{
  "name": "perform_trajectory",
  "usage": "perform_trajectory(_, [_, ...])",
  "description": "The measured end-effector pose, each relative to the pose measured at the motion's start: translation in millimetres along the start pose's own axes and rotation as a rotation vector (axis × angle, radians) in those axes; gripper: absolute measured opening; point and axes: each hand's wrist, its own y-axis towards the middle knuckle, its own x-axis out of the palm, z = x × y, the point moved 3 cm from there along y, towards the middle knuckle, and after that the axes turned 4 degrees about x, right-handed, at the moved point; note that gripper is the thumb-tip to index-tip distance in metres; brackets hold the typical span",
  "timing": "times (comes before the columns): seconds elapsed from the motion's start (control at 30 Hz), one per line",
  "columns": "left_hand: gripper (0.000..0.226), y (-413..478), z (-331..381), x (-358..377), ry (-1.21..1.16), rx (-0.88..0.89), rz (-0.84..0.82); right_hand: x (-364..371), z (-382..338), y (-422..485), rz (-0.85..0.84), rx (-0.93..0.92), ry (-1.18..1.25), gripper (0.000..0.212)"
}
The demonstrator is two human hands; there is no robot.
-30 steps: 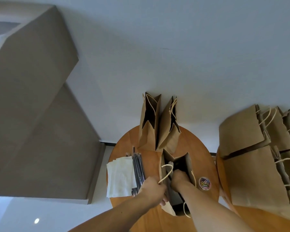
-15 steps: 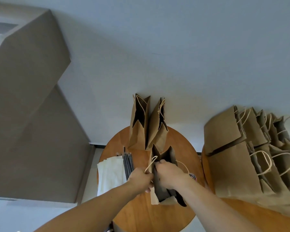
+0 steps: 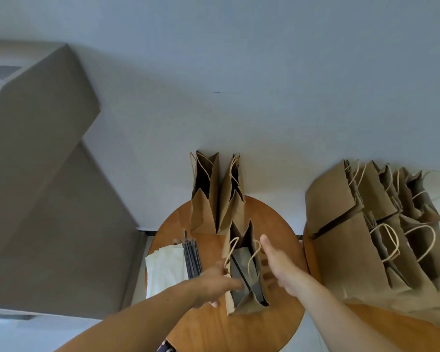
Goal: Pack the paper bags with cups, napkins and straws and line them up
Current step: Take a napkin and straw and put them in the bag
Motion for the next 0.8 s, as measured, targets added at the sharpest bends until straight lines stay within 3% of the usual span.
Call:
perform_trajectory(0.1, [0.102,1,2,19,-0.013,-0.002,-0.017,10,20,4,-0.068,0.069,0.004,0.094])
perform_trajectory(0.23, [0.105,2,6,40,0.000,0.064,-0.046,16,27,4,-0.129,0.033,0.037,0.080])
perform_trajectory(0.33, [0.086,3,10,52,0.048,0.124,0.103,19,27,5,-0.158,-0.035,0.088,0.072])
perform_trajectory(0.43, [0.038,2,19,52,0.346,0.032,0.337,16,27,2,-0.126,-0.123,0.067,0.060])
perform_trajectory(0.47, [0.026,1,22,50,0.423,-0.011,0.396,12,28,1,-0.092,-0.183,0.009,0.053])
perform_trajectory(0.53, [0.024,-1,25,45,0.507,-0.051,0.457,0,29,3,0.013,-0.319,-0.193,0.036])
perform_trajectory(0.7, [0.026,-8,21,32,0.686,-0.034,0.463,-26,21,12,0.241,-0.610,-0.519,0.065])
perform_trajectory(0.8, [0.029,-8,17,27,0.741,-0.025,0.430,-33,14,17,0.295,-0.760,-0.681,0.082])
